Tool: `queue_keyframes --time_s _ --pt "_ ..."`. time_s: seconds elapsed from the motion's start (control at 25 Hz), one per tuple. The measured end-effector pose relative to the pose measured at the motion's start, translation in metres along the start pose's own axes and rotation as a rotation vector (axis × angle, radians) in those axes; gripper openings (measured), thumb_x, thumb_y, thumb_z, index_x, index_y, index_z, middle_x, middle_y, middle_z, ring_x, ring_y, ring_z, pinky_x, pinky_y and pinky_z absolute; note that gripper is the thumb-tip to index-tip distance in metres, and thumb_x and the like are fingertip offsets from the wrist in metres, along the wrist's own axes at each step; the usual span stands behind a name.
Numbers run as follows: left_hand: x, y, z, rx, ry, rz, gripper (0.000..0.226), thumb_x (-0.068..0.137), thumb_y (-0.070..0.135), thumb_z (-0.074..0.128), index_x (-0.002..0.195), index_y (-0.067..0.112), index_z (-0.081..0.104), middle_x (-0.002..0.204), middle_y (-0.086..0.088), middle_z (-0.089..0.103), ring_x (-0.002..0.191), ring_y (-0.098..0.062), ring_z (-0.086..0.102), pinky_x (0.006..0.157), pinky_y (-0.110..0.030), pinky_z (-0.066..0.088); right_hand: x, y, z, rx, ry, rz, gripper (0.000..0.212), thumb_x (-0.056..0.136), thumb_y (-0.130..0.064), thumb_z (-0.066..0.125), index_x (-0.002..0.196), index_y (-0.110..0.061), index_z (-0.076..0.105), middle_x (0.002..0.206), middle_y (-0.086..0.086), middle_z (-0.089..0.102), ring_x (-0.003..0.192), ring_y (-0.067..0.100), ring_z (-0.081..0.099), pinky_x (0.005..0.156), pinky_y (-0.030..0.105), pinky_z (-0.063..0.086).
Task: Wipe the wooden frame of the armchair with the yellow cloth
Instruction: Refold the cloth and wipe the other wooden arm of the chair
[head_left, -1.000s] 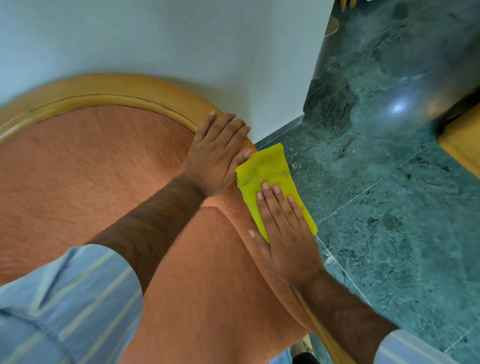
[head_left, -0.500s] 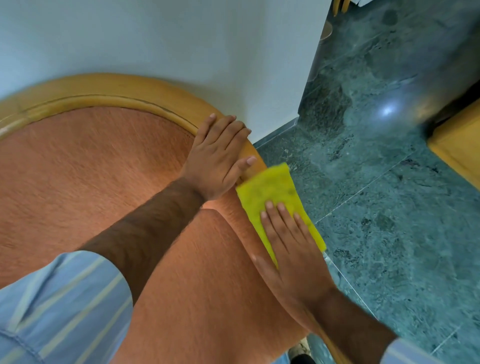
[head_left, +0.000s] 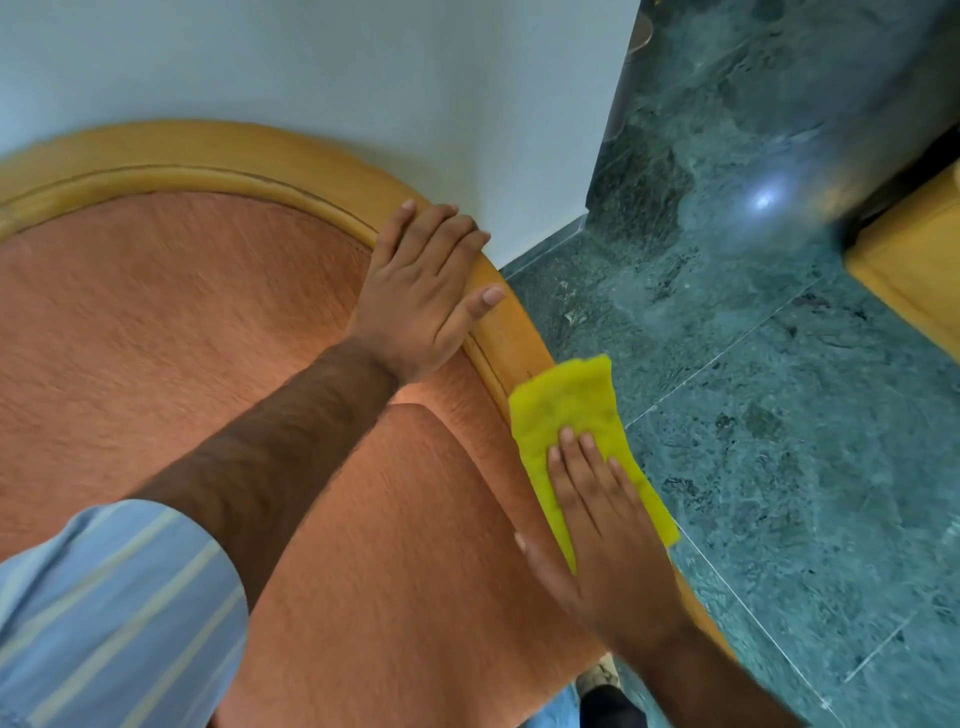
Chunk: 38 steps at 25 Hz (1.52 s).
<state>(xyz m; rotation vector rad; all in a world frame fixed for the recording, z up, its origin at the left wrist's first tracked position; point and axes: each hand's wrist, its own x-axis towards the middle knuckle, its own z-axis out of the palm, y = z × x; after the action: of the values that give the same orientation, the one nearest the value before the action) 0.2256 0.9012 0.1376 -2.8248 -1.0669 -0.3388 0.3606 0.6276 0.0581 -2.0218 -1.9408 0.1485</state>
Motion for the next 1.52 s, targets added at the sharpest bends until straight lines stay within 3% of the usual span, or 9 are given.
queue_keyframes --time_s 0.08,0.24,0.4,0.6,0.8,0.92,1.04,1.28,1.52 --pt "-0.001 0.0 -0.002 -0.016 -0.026 -0.006 0.087 0.101 0.061 -0.003 0.146 0.009 0.052 0.148 -0.007 0.055 0.148 -0.028 0.039 0.129 -0.052 0.015 0.046 -0.012 0.0 0.085 0.041 0.01 0.076 0.101 -0.052 0.054 0.159 -0.004 0.04 0.171 0.013 0.033 0.161 0.029 0.026 0.131 0.048 0.027" --pt "0.002 0.002 -0.008 -0.023 -0.055 -0.02 0.08 0.101 0.058 0.005 0.146 0.01 0.052 0.149 -0.007 0.055 0.149 -0.027 0.038 0.129 -0.051 0.014 0.093 -0.001 -0.007 0.179 0.054 -0.087 0.076 0.101 -0.045 0.066 0.159 -0.004 0.039 0.171 0.012 0.033 0.161 0.029 0.026 0.126 0.055 0.036" --pt "0.001 0.002 -0.014 -0.027 -0.102 -0.002 0.094 0.096 0.066 -0.005 0.149 0.009 0.048 0.152 -0.008 0.052 0.151 -0.027 0.035 0.129 -0.051 0.011 0.028 0.01 -0.006 0.148 -0.022 -0.085 0.072 0.105 -0.048 0.057 0.161 -0.008 0.036 0.173 0.007 0.028 0.163 0.023 0.021 0.129 0.05 0.031" --pt "0.002 0.003 -0.012 -0.011 -0.12 -0.007 0.102 0.091 0.072 -0.008 0.15 0.01 0.045 0.153 -0.007 0.049 0.152 -0.026 0.032 0.13 -0.051 0.008 -0.028 0.009 -0.004 0.007 -0.05 -0.079 0.067 0.104 -0.049 0.048 0.156 -0.008 0.045 0.17 0.007 0.035 0.158 0.025 0.035 0.119 0.054 0.038" --pt "0.002 0.002 -0.007 -0.027 -0.089 -0.017 0.093 0.093 0.073 0.008 0.148 0.011 0.048 0.152 -0.007 0.051 0.152 -0.026 0.033 0.129 -0.052 0.011 0.078 -0.021 -0.001 0.184 0.072 0.06 0.075 0.101 -0.043 0.063 0.16 -0.004 0.037 0.172 0.013 0.03 0.162 0.029 0.023 0.129 0.053 0.03" --pt "0.002 0.001 -0.007 -0.058 -0.082 -0.021 0.088 0.094 0.071 0.013 0.146 0.011 0.05 0.151 -0.006 0.052 0.152 -0.026 0.034 0.129 -0.051 0.012 0.117 -0.009 -0.007 0.245 0.094 -0.026 0.077 0.099 -0.039 0.07 0.157 0.002 0.039 0.169 0.019 0.035 0.16 0.034 0.028 0.126 0.055 0.036" --pt "0.0 0.0 -0.009 -0.045 -0.098 -0.02 0.09 0.093 0.072 0.01 0.148 0.011 0.048 0.152 -0.006 0.05 0.152 -0.026 0.032 0.13 -0.051 0.01 0.082 0.004 -0.007 0.247 0.047 -0.054 0.074 0.101 -0.04 0.066 0.158 0.0 0.039 0.17 0.015 0.033 0.16 0.032 0.028 0.125 0.055 0.039" --pt "0.002 0.001 -0.01 -0.031 -0.104 -0.016 0.101 0.091 0.076 -0.003 0.149 0.01 0.046 0.152 -0.007 0.05 0.153 -0.026 0.031 0.129 -0.053 0.01 -0.01 0.025 -0.009 0.194 -0.036 -0.004 0.053 0.113 -0.039 0.034 0.156 -0.009 0.046 0.168 0.005 0.039 0.159 0.024 0.034 0.117 0.056 0.048" --pt "0.001 0.002 -0.007 -0.035 -0.072 -0.024 0.1 0.091 0.077 0.001 0.147 0.01 0.049 0.151 -0.007 0.052 0.151 -0.027 0.034 0.129 -0.053 0.012 0.071 0.001 0.002 0.204 0.098 -0.033 0.046 0.108 -0.017 0.048 0.154 -0.006 0.049 0.165 0.009 0.043 0.156 0.031 0.036 0.119 0.056 0.045"
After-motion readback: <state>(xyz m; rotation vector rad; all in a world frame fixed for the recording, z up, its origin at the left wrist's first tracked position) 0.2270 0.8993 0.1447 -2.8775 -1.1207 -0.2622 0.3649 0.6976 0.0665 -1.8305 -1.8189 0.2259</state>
